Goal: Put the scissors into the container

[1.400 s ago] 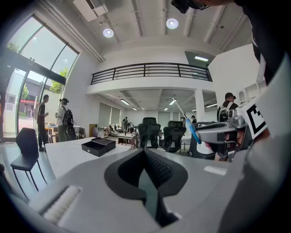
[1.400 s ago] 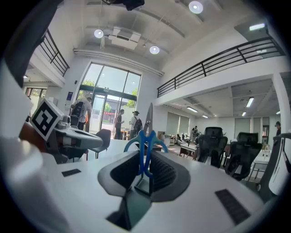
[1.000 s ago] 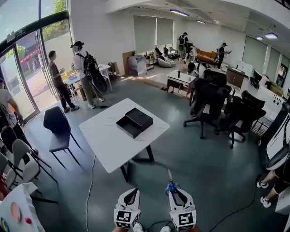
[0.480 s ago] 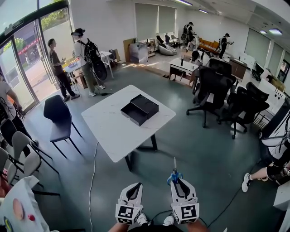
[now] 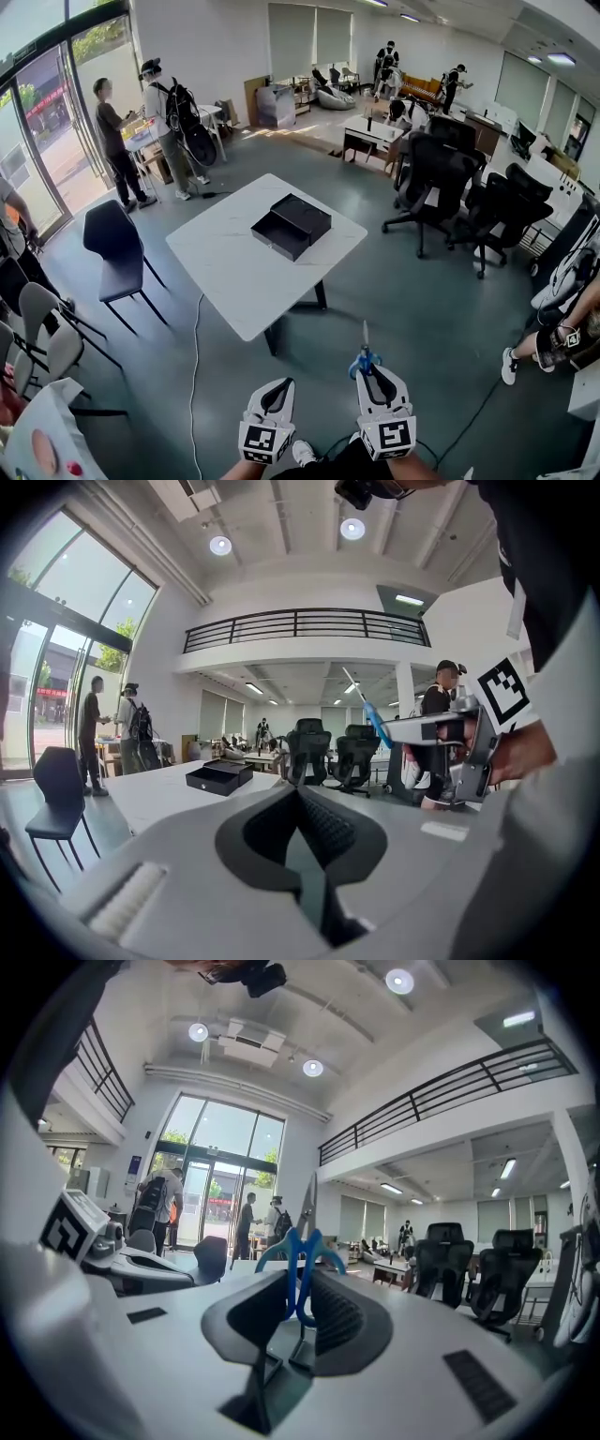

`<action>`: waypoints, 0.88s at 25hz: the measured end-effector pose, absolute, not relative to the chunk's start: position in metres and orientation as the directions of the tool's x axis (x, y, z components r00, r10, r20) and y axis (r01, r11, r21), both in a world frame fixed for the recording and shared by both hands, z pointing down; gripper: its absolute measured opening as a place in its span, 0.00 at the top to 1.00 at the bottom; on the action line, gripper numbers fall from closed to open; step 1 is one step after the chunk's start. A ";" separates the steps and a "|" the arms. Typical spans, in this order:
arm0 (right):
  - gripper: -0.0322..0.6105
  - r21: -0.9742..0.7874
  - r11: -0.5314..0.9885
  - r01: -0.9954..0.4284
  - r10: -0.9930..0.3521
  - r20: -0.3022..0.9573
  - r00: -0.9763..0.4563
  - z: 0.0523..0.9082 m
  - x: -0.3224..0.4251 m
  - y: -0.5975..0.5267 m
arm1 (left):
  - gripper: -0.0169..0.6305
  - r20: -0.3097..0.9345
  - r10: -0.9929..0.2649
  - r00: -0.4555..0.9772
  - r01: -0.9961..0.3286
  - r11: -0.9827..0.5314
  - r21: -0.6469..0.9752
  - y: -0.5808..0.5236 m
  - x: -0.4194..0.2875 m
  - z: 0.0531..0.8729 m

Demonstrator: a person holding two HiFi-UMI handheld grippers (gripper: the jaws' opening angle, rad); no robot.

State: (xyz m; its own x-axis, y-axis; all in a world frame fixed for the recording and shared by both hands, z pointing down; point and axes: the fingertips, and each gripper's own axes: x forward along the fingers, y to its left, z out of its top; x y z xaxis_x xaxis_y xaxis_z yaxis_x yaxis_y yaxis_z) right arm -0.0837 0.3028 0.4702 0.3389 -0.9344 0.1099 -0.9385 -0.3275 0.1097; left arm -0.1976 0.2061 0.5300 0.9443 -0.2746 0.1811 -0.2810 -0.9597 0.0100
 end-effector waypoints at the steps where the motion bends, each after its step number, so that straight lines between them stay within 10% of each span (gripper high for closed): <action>1: 0.82 0.110 -0.327 -0.939 -0.934 0.113 0.338 0.469 -0.083 0.300 | 0.96 0.181 -0.279 0.943 -0.286 -0.958 0.016 0.202 -0.197 0.530; 22: 0.82 0.073 -0.210 -0.975 -0.968 0.121 0.218 0.482 0.050 0.214 | 0.96 0.208 -0.374 0.904 -0.386 -0.922 0.022 0.134 -0.071 0.529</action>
State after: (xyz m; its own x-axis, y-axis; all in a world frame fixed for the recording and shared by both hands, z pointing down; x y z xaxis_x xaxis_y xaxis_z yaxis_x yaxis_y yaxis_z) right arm 0.0495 0.2143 0.4818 0.2181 -0.9684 0.1208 -0.9749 -0.2105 0.0727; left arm -0.0707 0.1336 0.5289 0.9039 -0.3738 0.2080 -0.3864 -0.9221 0.0219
